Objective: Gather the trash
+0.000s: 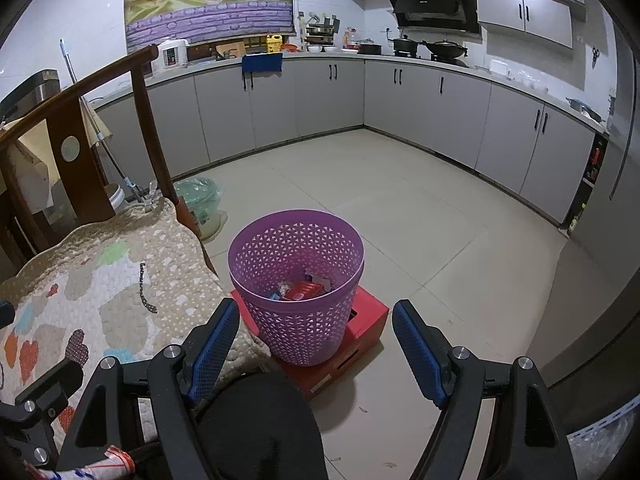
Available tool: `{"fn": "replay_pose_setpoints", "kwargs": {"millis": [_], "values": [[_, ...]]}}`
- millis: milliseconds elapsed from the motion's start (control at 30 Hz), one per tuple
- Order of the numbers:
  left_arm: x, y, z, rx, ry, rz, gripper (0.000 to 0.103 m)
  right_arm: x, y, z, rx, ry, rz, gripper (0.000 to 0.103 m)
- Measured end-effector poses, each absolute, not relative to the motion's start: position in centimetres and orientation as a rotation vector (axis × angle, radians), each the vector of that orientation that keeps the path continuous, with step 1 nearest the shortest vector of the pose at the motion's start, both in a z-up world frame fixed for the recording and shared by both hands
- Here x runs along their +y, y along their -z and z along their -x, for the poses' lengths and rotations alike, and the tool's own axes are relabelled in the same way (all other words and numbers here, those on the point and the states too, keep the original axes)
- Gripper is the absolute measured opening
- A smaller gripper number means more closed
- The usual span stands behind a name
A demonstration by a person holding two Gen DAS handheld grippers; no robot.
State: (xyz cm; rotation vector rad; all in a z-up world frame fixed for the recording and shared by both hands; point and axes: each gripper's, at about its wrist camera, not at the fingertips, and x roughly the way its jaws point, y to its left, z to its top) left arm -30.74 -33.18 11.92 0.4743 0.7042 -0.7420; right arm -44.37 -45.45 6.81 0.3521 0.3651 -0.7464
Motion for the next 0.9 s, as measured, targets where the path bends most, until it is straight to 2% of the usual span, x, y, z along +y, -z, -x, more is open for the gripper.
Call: {"fn": "replay_pose_setpoints", "kwargs": {"millis": [900], "values": [[-33.34, -11.03, 30.55, 0.76, 0.754, -0.478, 0.103, -46.11, -6.09, 43.98, 0.391, 0.732, -0.379, 0.083]]}}
